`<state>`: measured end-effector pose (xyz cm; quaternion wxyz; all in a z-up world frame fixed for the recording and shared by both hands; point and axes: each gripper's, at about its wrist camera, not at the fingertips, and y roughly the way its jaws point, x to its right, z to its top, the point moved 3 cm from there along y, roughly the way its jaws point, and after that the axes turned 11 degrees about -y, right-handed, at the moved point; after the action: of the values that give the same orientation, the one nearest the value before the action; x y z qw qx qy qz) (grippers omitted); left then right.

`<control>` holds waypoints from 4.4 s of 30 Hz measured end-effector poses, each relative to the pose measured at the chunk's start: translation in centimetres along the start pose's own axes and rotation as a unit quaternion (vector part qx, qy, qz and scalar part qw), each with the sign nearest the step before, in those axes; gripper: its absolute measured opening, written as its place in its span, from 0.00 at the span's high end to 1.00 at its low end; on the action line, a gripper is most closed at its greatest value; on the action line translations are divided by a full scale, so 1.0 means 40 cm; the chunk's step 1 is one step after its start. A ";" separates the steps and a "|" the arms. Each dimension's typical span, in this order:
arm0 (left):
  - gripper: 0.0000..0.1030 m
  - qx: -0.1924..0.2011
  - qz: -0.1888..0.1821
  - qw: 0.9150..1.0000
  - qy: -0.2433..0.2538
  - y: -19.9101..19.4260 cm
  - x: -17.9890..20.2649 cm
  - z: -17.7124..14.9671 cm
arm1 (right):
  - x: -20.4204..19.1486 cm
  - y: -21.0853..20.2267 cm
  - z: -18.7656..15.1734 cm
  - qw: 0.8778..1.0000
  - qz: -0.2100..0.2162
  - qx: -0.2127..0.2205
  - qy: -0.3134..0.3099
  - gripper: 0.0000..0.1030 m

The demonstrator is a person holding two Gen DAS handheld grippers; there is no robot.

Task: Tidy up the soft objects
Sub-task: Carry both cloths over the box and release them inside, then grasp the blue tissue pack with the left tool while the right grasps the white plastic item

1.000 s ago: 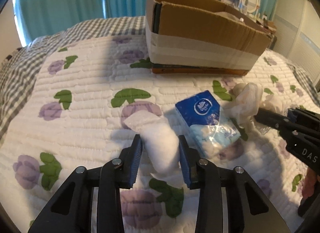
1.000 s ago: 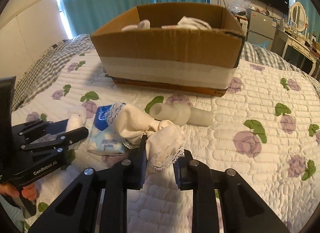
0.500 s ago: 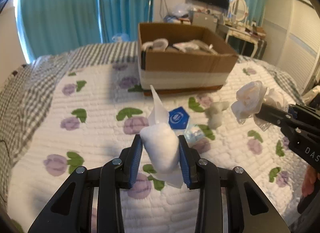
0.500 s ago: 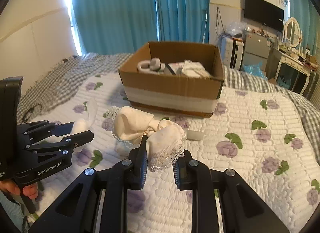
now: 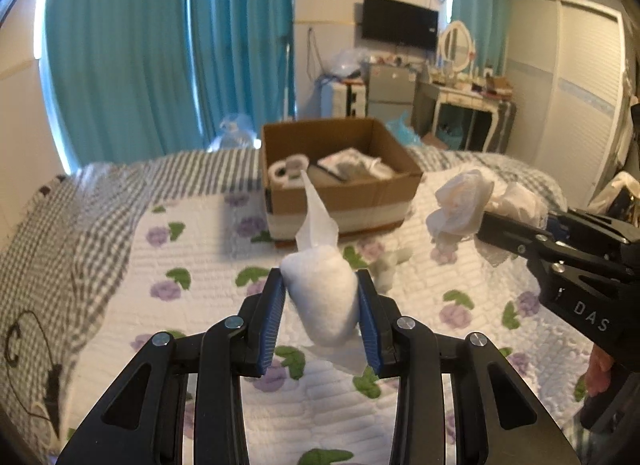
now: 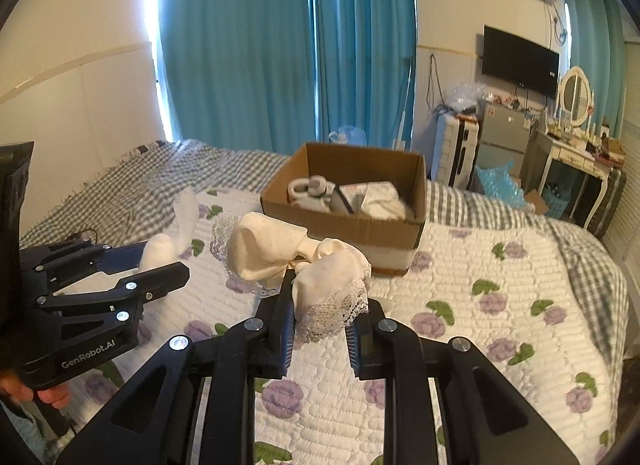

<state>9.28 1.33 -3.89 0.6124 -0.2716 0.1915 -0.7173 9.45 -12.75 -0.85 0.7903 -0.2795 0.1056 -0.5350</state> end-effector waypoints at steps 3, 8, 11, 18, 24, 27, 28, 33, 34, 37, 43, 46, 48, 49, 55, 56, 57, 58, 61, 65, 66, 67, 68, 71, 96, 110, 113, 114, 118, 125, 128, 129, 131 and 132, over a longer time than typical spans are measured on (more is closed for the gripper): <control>0.67 0.015 -0.003 1.000 0.008 -0.029 0.020 0.022 | 0.002 -0.025 0.024 1.000 -0.006 0.010 -0.005 0.80; 0.67 0.036 -0.009 0.999 0.015 -0.058 0.034 0.066 | 0.022 -0.055 0.070 0.999 -0.018 0.025 -0.013 0.80; 0.67 0.048 -0.012 0.999 0.017 -0.064 0.040 0.093 | 0.038 -0.064 0.103 0.999 -0.024 0.033 -0.016 0.80; 0.67 0.060 -0.020 0.998 0.014 -0.028 0.046 0.170 | 0.091 -0.041 0.186 0.998 -0.039 0.046 -0.023 0.80; 0.67 0.069 -0.017 0.997 -0.005 0.043 0.028 0.266 | 0.134 0.018 0.265 0.996 -0.053 0.049 -0.043 0.80; 0.67 0.074 -0.013 0.997 0.004 0.086 0.033 0.308 | 0.153 0.059 0.300 0.995 -0.058 0.048 -0.058 0.80; 0.67 0.075 -0.015 0.997 0.005 0.098 0.034 0.318 | 0.160 0.071 0.308 0.995 -0.061 0.047 -0.061 0.80; 0.67 0.071 -0.019 0.997 0.007 0.183 0.047 0.369 | 0.198 0.158 0.350 0.995 -0.061 0.042 -0.068 0.80; 0.67 0.070 -0.017 0.997 0.009 0.202 0.053 0.376 | 0.204 0.174 0.355 0.995 -0.063 0.041 -0.071 0.80; 0.67 0.066 -0.012 0.998 0.016 0.253 0.064 0.393 | 0.220 0.239 0.367 0.994 -0.064 0.034 -0.078 0.80; 0.67 0.044 -0.004 0.999 0.019 0.380 0.067 0.401 | 0.247 0.384 0.363 0.995 -0.059 0.015 -0.081 0.80; 0.67 0.032 0.006 0.999 0.018 0.445 0.061 0.399 | 0.259 0.464 0.354 0.995 -0.056 -0.001 -0.080 0.80; 0.67 0.020 0.010 1.000 0.015 0.487 0.057 0.393 | 0.269 0.514 0.342 0.996 -0.048 -0.011 -0.075 0.80; 0.67 0.016 0.012 1.000 0.016 0.504 0.057 0.390 | 0.277 0.542 0.335 0.997 -0.038 -0.015 -0.066 0.80; 0.63 0.002 0.018 1.000 0.024 0.576 0.055 0.366 | 0.315 0.651 0.290 0.998 -0.026 -0.035 -0.055 0.80; 0.63 -0.001 0.016 1.000 0.021 0.584 0.053 0.362 | 0.322 0.658 0.285 0.998 -0.023 -0.034 -0.048 0.76; 0.63 -0.001 0.020 1.000 0.019 0.591 0.047 0.360 | 0.330 0.664 0.281 0.999 -0.020 -0.033 -0.038 0.73; 0.61 -0.002 0.022 1.000 0.019 0.595 0.047 0.359 | 0.340 0.666 0.276 0.999 -0.020 -0.031 -0.029 0.63; 0.42 0.005 0.038 0.999 0.019 0.589 0.049 0.354 | 0.354 0.648 0.273 0.999 -0.027 -0.017 -0.012 0.39; 0.29 0.031 0.052 0.998 0.007 0.543 0.044 0.374 | 0.368 0.584 0.287 0.999 -0.038 -0.008 -0.007 0.36; 0.28 0.036 0.052 0.998 0.006 0.521 0.048 0.382 | 0.373 0.560 0.293 0.999 -0.043 -0.003 -0.006 0.33; 0.28 0.040 0.052 0.998 0.007 0.504 0.049 0.389 | 0.377 0.528 0.300 0.999 -0.048 0.002 -0.007 0.28; 0.28 0.044 0.055 0.997 0.008 0.481 0.053 0.396 | 0.378 0.498 0.310 0.999 -0.052 0.007 -0.007 0.23; 0.27 0.061 0.061 0.996 0.012 0.399 0.063 0.417 | 0.391 0.390 0.348 0.997 -0.068 0.024 -0.005 0.17; 0.00 0.169 0.052 0.984 -0.034 -0.159 0.038 0.386 | 0.245 -0.214 0.371 0.993 -0.074 0.089 -0.010 0.00; 0.00 0.044 0.132 0.984 -0.115 0.181 -0.085 0.123 | 0.174 0.185 0.125 0.998 -0.026 -0.036 -0.036 0.00; 0.00 0.015 0.136 0.982 -0.128 0.254 -0.100 0.072 | 0.176 0.286 0.077 0.998 -0.021 -0.059 -0.031 0.00; 0.00 0.007 0.137 0.982 -0.129 0.274 -0.102 0.059 | 0.180 0.310 0.063 0.997 -0.021 -0.063 -0.027 0.00; 0.00 -0.027 0.138 0.982 -0.123 0.364 -0.098 -0.003 | 0.201 0.410 -0.028 0.995 -0.013 -0.097 -0.003 0.00; 0.00 -0.084 0.119 0.987 -0.064 0.471 -0.039 -0.087 | 0.224 0.496 -0.103 0.988 0.005 -0.145 0.050 0.00; 0.11 -0.106 0.116 0.985 -0.068 0.489 -0.045 -0.112 | 0.209 0.512 -0.118 0.987 0.008 -0.152 0.047 0.00; 0.26 -0.110 0.100 0.986 -0.077 0.487 -0.051 -0.116 | 0.204 0.518 -0.121 0.987 0.009 -0.155 0.047 0.00; 0.50 -0.117 0.077 0.986 -0.085 0.483 -0.054 -0.117 | 0.196 0.526 -0.126 0.986 0.010 -0.160 0.045 0.00; 0.50 -0.119 0.067 0.987 -0.083 0.476 -0.051 -0.116 | 0.190 0.531 -0.128 0.986 0.009 -0.161 0.042 0.00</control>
<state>21.33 -0.30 -19.40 0.6360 -0.3881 0.2420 -0.6216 26.85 -15.53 -15.85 0.7350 -0.3794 0.2255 -0.5149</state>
